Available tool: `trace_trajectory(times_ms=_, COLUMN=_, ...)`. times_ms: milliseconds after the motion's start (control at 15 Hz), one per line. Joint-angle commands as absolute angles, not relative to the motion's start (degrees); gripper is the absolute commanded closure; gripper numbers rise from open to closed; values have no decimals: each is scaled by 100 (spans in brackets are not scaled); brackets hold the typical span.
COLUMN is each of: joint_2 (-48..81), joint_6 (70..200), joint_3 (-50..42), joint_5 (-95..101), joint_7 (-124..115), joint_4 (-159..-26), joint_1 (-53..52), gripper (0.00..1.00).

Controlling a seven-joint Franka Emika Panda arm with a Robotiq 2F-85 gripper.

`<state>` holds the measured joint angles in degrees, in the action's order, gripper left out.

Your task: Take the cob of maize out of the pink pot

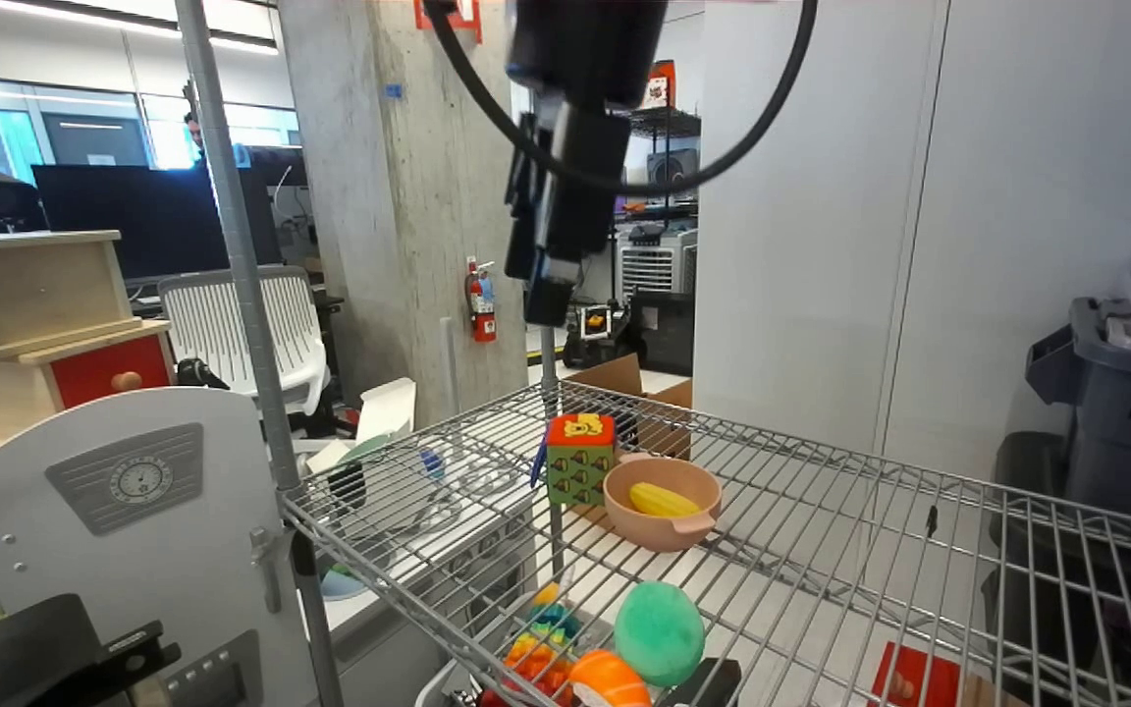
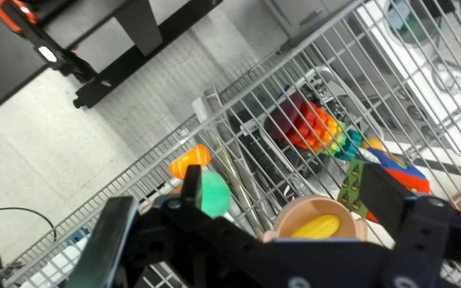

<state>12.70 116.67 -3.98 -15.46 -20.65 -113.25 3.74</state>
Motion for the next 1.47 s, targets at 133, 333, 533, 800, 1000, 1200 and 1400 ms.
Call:
trace_trajectory(times_ms=133, joint_2=3211, joint_6=12036, joint_3=-362, joint_5=-2274, joint_7=-3209, joint_4=-9224, joint_1=303, gripper=0)
trace_trajectory(times_ms=333, joint_2=4080, joint_6=12035, joint_3=-425, joint_5=-2395, joint_7=-4014, joint_4=-8228, joint_1=305, gripper=0)
trace_trajectory(times_ms=533, joint_2=4848, joint_6=11751, joint_3=-489, joint_5=-2260, joint_7=-4854, joint_4=-7296, joint_1=329, gripper=0)
trace_trajectory(times_ms=800, joint_2=5784, joint_6=11378, joint_3=-556, joint_5=-2088, joint_7=-5959, joint_4=-6195, joint_1=332, gripper=0)
trace_trajectory(times_ms=1000, joint_2=6406, joint_6=11017, joint_3=-528, joint_5=-2004, joint_7=-6600, joint_4=-5411, joint_1=397, gripper=0)
trace_trajectory(times_ms=1200, joint_2=6949, joint_6=10698, joint_3=-460, joint_5=-1936, joint_7=-7033, joint_4=-4674, joint_1=460, gripper=0)
trace_trajectory(times_ms=1400, joint_2=7492, joint_6=10379, joint_3=-556, joint_5=-1884, joint_7=-7355, joint_4=-3912, joint_1=411, gripper=0)
